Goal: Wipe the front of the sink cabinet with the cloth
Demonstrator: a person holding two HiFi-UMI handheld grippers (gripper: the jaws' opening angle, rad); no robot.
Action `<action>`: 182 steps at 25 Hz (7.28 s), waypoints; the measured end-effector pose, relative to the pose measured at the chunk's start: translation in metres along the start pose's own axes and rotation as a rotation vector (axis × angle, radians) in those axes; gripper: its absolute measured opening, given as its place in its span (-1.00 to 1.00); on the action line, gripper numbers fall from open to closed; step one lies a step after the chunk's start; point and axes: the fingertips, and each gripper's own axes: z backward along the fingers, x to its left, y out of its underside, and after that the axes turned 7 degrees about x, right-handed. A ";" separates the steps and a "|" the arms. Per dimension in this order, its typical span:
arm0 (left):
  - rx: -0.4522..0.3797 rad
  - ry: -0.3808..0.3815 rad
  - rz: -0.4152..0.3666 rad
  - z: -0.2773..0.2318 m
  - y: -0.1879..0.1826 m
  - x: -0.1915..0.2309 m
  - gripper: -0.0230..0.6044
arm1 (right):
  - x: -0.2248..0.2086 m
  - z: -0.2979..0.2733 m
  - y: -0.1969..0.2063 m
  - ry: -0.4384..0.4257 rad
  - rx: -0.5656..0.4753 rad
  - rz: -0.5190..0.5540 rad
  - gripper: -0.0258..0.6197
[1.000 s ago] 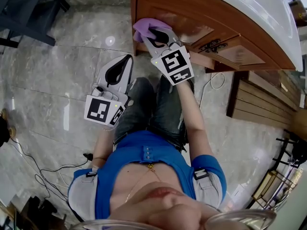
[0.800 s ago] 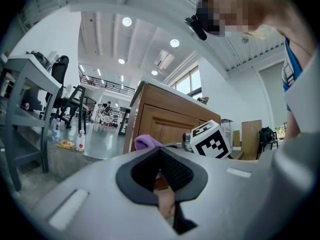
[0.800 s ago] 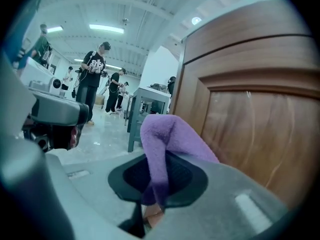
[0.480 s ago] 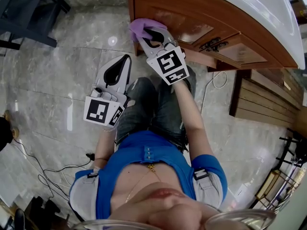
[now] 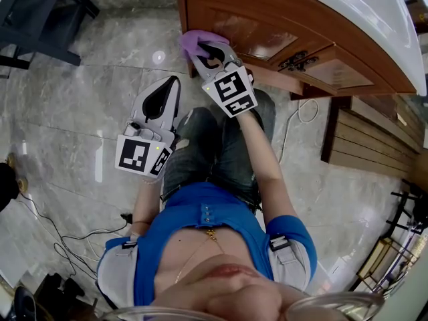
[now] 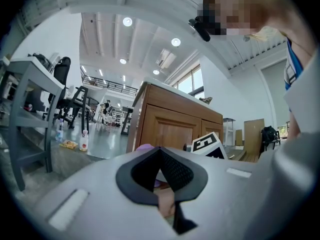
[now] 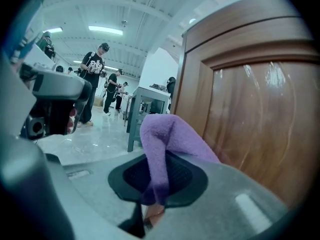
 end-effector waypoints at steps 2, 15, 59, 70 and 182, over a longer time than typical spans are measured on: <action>-0.002 0.001 -0.004 0.000 -0.002 0.001 -0.93 | 0.002 -0.004 0.007 -0.005 0.019 0.000 -0.75; 0.007 0.008 -0.001 -0.004 0.004 0.001 -0.93 | 0.010 -0.016 0.032 -0.017 0.066 -0.011 -0.75; 0.043 0.147 -0.038 -0.032 0.016 -0.059 -0.93 | -0.052 0.066 0.082 0.145 0.161 -0.058 -0.75; 0.034 0.166 -0.050 -0.026 0.013 -0.080 -0.93 | -0.075 0.098 0.101 0.216 0.202 -0.067 -0.75; -0.082 0.320 -0.149 -0.158 -0.047 -0.218 -0.93 | -0.222 0.356 0.039 0.578 -0.019 -0.040 -0.74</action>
